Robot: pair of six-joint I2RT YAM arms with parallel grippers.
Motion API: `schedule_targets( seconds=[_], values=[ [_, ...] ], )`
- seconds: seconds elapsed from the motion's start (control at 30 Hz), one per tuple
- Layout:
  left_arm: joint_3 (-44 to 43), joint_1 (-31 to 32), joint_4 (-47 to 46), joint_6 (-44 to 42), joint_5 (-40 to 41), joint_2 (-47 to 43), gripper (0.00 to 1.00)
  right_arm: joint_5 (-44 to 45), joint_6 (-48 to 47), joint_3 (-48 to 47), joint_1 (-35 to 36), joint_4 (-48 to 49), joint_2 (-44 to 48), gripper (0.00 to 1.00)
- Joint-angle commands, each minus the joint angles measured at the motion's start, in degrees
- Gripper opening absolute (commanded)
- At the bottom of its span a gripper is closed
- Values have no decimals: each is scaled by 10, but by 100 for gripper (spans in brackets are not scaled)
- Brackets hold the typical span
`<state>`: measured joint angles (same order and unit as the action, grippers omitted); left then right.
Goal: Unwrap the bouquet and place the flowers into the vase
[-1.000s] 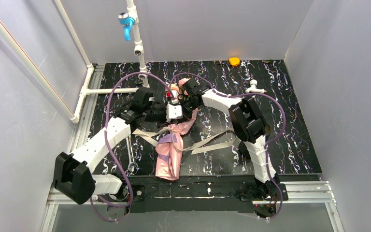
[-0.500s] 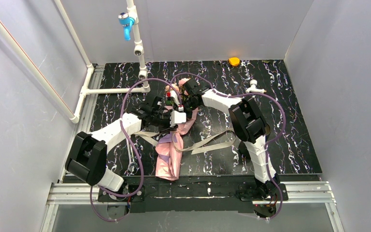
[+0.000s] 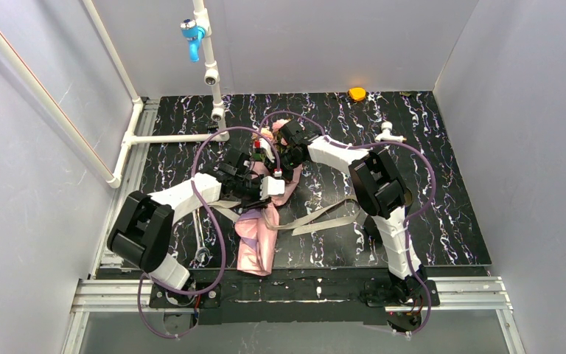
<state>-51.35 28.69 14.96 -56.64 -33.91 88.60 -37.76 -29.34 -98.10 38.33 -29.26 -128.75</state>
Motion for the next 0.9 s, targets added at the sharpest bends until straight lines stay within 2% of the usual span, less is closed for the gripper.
schedule_targets(
  seconds=[0.0, 0.17, 0.2, 0.3, 0.43, 0.5, 0.6, 0.67, 0.77, 0.87],
  values=[
    [-16, -2, 1, 8, 12, 18, 26, 67, -17, 16, -3, -74, -52, 1],
    [-39, -2, -10, 43, 19, 10, 1, 74, -20, 17, -3, -73, -53, 1],
    [-44, -2, -10, 50, 12, 3, 0, 76, -21, 18, -3, -74, -53, 1],
    [-51, 3, -18, 61, -3, -21, 0, 80, -23, 24, -3, -72, -55, 1],
    [-40, 4, -82, 103, -7, -67, 0, 90, -26, 33, -4, -65, -56, 1],
    [-24, 14, -96, 69, -16, -93, 0, 93, -30, 32, -3, -67, -58, 1],
    [8, 29, -110, -13, 15, -111, 0, 93, -33, 34, -3, -70, -56, 1],
    [11, 29, -124, -18, 47, -105, 0, 90, -34, 36, -3, -70, -55, 1],
    [19, 29, -163, 3, 63, -102, 10, 89, -35, 35, -4, -71, -55, 1],
    [12, 29, -154, 18, 46, -103, 16, 88, -36, 35, -4, -72, -54, 1]
  ],
)
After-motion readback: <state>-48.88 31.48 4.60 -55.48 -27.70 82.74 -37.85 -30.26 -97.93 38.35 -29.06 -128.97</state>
